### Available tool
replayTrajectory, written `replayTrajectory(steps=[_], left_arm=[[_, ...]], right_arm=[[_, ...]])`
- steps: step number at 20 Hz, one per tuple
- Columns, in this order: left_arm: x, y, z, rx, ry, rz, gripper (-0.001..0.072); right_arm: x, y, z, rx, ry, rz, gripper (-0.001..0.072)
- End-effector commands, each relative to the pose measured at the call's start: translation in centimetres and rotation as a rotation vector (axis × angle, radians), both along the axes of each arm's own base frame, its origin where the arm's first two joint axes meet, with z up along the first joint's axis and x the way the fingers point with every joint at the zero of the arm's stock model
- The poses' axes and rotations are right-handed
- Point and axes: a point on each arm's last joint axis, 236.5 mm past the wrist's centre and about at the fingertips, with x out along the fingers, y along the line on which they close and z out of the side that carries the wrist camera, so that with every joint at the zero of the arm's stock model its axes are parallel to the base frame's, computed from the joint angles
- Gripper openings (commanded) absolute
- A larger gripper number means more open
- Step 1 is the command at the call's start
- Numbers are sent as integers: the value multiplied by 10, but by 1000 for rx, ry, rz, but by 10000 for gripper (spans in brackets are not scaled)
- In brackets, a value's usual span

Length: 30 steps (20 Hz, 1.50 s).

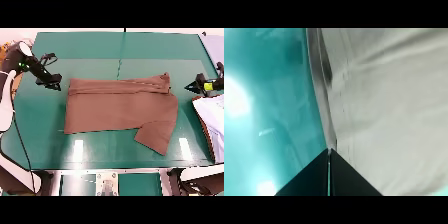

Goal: Fold the shirts.

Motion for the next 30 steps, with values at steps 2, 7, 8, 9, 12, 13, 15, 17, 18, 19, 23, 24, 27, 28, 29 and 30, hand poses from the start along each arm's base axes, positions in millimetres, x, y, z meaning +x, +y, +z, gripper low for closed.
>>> replayTrajectory(steps=[2, 7, 8, 9, 12, 13, 15, 17, 18, 19, 23, 24, 27, 28, 29, 30], left_arm=[[-19, 5, 32, 28, 30, 39, 23], [-74, -12, 54, -32, -15, 63, 23], [-90, -13, 54, -32, -42, 80, 22], [-110, -14, 51, -31, -73, 103, 22], [-159, -17, 38, -41, -164, 203, 24], [-175, -20, 32, -57, -178, 221, 49], [-198, -30, 16, -101, -169, 270, 650], [-216, -40, -9, -142, -103, 307, 683], [-222, -45, -21, -166, -76, 335, 683], [-226, -51, -34, -197, -60, 370, 683], [-231, -72, -66, -320, -54, 496, 683], [-229, -75, -69, -350, -70, 518, 683], [-220, -76, -77, -395, -112, 598, 682], [-217, -74, -79, -394, -124, 623, 683], [-213, -70, -81, -394, -146, 648, 683], [-207, -67, -81, -398, -175, 672, 682]], right_arm=[[-75, 9, 1, -57, 109, -16, 16], [-184, 19, -29, -180, 336, -144, 16], [-200, 29, -35, -173, 358, -160, 17], [-213, 40, -42, -156, 377, -168, 33], [-240, 74, -67, -57, 447, -178, 467], [-244, 83, -75, -28, 452, -177, 473], [-241, 94, -89, 18, 430, -209, 473], [-239, 106, -98, 64, 407, -232, 473], [-238, 112, -103, 89, 400, -237, 473], [-239, 116, -108, 108, 402, -239, 473], [-220, 121, -115, 129, 335, -237, 472], [-213, 123, -113, 146, 310, -243, 472], [-197, 127, -105, 192, 251, -263, 472], [-196, 127, -104, 197, 248, -266, 472], [-195, 127, -104, 197, 240, -261, 472], [-194, 127, -103, 197, 235, -258, 472]])
